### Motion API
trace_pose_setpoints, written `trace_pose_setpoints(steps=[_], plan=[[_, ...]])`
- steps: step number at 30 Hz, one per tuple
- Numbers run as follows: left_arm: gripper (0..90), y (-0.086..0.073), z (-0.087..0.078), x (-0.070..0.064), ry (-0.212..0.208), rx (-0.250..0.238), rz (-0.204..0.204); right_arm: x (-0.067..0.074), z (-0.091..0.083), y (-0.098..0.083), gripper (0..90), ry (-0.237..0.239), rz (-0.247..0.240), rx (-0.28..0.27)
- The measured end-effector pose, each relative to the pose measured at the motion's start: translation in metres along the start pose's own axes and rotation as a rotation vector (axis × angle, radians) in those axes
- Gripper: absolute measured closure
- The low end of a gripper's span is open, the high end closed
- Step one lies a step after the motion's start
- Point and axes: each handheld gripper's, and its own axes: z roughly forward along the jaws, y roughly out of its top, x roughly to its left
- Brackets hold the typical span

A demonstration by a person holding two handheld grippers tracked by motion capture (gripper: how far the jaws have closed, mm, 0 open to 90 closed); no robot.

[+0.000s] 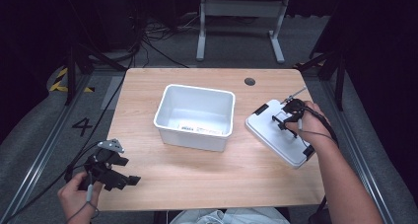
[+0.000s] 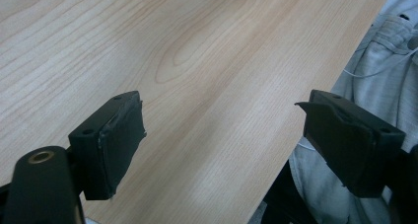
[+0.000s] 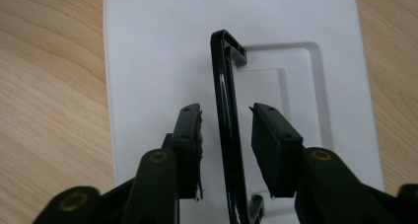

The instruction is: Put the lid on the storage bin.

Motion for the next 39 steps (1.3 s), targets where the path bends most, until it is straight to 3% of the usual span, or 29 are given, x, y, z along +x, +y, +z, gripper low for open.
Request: trace_pose_setpoints(steps=[5, 10, 17, 24, 39], plan=[[16.1, 0.000, 0.001, 0.001, 0.001, 0.007, -0.001, 0.001, 0.002, 0.002, 79.6, -0.053, -0.047, 0.056], [16.1, 0.000, 0.001, 0.000, 0.002, 0.003, 0.000, 0.000, 0.000, 0.005, 84.5, -0.084, -0.072, 0.066], [16.1, 0.000, 0.001, 0.001, 0.004, 0.009, -0.004, -0.005, -0.003, 0.005, 85.2, -0.055, -0.065, 0.049], [16.1, 0.000, 0.001, 0.000, 0.006, 0.007, -0.004, -0.004, -0.031, 0.009, 85.2, -0.061, -0.063, -0.002], [16.1, 0.000, 0.001, 0.000, 0.005, 0.009, -0.003, -0.003, -0.079, 0.020, 85.2, -0.108, -0.096, -0.053]])
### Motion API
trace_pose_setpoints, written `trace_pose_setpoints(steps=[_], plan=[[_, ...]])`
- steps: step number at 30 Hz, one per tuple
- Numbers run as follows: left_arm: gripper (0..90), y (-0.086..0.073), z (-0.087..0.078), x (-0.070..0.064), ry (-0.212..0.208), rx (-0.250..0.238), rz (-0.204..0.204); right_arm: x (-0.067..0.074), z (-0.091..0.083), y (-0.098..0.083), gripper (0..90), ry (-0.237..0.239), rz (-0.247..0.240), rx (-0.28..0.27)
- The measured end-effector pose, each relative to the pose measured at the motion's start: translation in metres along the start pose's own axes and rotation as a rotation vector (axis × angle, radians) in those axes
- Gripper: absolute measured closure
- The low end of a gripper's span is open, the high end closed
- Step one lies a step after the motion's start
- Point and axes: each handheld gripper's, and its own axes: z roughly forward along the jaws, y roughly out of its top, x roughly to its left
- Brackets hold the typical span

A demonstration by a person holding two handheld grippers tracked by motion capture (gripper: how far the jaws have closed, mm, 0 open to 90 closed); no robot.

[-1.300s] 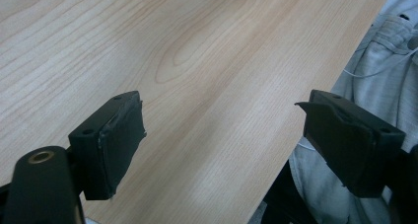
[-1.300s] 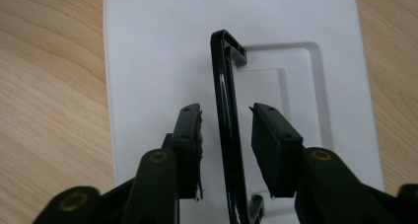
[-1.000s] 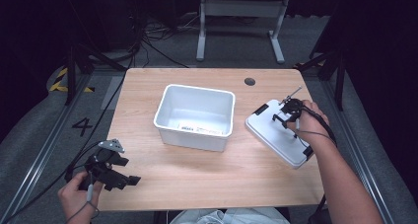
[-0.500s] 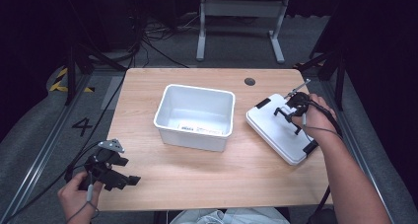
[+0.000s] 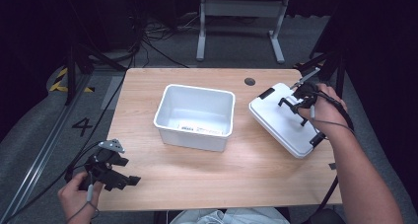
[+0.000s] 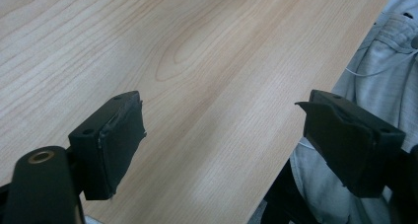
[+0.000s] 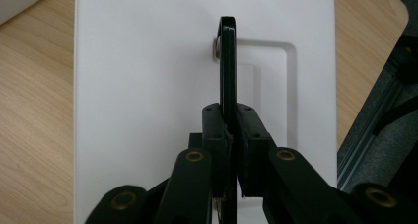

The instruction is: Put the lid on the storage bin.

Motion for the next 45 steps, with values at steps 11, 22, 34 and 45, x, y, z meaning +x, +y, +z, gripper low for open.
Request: trace_pose_setpoints(steps=[11, 22, 34, 45], plan=[[16.1, 0.001, 0.000, 0.000, -0.004, -0.001, -0.004, 0.005, -0.022, 0.012, 85.3, -0.001, -0.028, -0.030], [16.1, 0.007, 0.002, 0.004, -0.014, -0.007, 0.008, 0.027, -0.055, 0.042, 85.2, 0.025, -0.093, -0.065], [16.1, 0.009, 0.003, 0.005, -0.022, -0.006, 0.017, 0.063, -0.080, 0.077, 85.2, 0.026, -0.215, -0.099], [16.1, 0.007, 0.002, 0.004, -0.019, -0.008, 0.015, 0.092, -0.089, 0.106, 85.3, 0.069, -0.291, -0.139]])
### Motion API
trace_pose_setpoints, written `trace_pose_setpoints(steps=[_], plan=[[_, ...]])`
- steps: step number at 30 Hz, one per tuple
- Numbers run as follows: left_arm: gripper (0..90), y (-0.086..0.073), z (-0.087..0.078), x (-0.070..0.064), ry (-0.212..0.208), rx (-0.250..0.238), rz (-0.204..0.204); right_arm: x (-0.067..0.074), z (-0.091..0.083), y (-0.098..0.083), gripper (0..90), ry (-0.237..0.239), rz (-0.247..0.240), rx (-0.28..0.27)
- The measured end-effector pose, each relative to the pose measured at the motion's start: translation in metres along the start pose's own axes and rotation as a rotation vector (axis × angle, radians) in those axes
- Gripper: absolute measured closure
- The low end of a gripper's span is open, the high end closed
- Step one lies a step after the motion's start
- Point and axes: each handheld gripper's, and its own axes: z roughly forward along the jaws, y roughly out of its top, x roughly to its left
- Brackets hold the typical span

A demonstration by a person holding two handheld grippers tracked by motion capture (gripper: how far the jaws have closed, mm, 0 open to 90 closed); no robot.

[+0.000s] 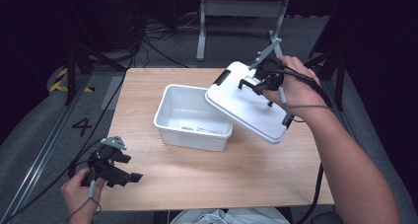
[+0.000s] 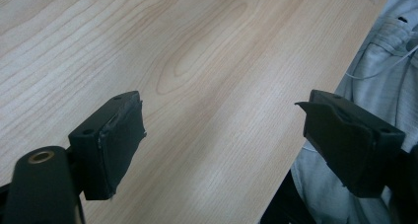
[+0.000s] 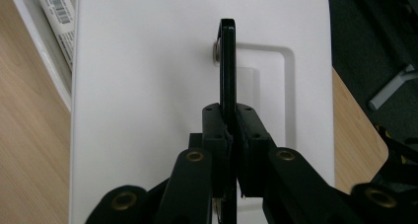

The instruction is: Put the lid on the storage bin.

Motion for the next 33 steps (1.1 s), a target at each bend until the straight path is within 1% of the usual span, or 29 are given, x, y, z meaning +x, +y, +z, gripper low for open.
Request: trace_pose_setpoints(steps=[1, 3, 4, 6, 7, 10, 18, 21, 24, 26, 33], plan=[[16.1, 0.000, 0.000, 0.000, 0.001, 0.002, -0.003, 0.002, 0.000, 0.003, 85.3, 0.005, -0.005, -0.004], [16.1, -0.001, 0.000, 0.000, 0.006, -0.003, 0.003, 0.006, 0.001, 0.011, 85.3, 0.012, -0.023, -0.011], [16.1, -0.002, 0.000, 0.000, 0.000, 0.000, -0.001, 0.007, 0.001, 0.014, 85.3, 0.014, -0.030, -0.013], [16.1, -0.003, -0.001, 0.000, 0.009, 0.000, 0.003, 0.011, 0.002, 0.020, 85.3, 0.020, -0.043, -0.019], [16.2, -0.003, -0.002, -0.001, 0.005, -0.002, -0.007, 0.013, 0.003, 0.024, 85.3, 0.025, -0.051, -0.023], [16.1, -0.005, -0.002, -0.001, 0.006, -0.005, -0.008, 0.017, 0.007, 0.032, 85.3, 0.041, -0.074, -0.030], [16.1, -0.009, -0.005, -0.003, 0.017, -0.010, -0.019, 0.030, 0.015, 0.048, 85.3, 0.064, -0.116, -0.032], [16.1, -0.010, -0.005, -0.003, 0.016, -0.014, -0.021, 0.037, 0.021, 0.058, 85.3, 0.075, -0.143, -0.035], [16.1, -0.010, -0.005, -0.002, 0.012, -0.014, -0.018, 0.042, 0.027, 0.065, 85.3, 0.092, -0.157, -0.038], [16.1, -0.009, -0.005, -0.001, 0.013, -0.009, -0.009, 0.044, 0.032, 0.070, 85.3, 0.105, -0.175, -0.039], [16.1, -0.004, -0.003, 0.001, 0.002, -0.006, -0.002, 0.056, 0.051, 0.083, 85.3, 0.145, -0.214, -0.018]])
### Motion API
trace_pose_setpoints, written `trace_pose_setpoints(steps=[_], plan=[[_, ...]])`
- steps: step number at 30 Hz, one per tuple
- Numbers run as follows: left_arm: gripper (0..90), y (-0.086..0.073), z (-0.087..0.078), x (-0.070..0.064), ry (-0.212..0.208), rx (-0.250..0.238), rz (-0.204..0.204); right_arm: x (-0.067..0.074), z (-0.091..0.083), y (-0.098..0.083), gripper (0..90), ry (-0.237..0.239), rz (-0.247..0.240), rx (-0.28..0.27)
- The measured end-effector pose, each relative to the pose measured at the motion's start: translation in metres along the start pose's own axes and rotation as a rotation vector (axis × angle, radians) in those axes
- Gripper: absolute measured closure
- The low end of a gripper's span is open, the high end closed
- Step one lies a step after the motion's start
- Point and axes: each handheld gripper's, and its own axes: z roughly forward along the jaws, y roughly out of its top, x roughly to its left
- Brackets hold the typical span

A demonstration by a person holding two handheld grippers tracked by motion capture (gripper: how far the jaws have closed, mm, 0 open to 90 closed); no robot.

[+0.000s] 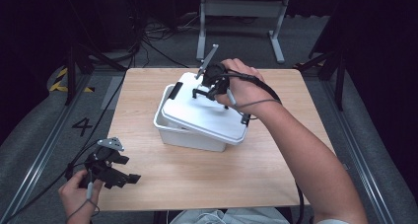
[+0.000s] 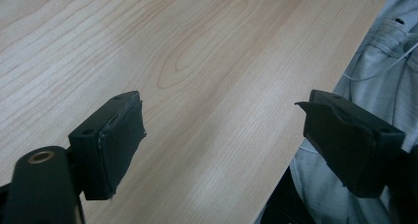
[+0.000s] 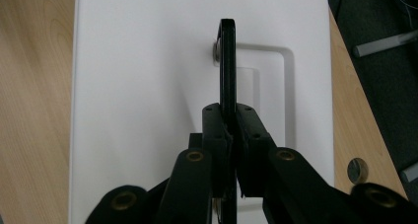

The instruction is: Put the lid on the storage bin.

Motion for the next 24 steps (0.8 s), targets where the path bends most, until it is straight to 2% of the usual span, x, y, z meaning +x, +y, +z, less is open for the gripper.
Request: trace_pose_setpoints(steps=[9, 18, 24], plan=[[16.1, 0.000, 0.000, 0.001, -0.004, -0.012, -0.003, 0.002, 0.025, 0.017, 85.3, 0.022, -0.051, 0.030], [16.1, 0.000, -0.001, 0.001, -0.009, -0.014, 0.001, 0.002, 0.043, 0.026, 85.2, 0.034, -0.070, 0.041], [16.1, -0.001, -0.001, 0.001, -0.009, -0.013, -0.002, -0.001, 0.047, 0.029, 85.1, 0.031, -0.082, 0.037]])
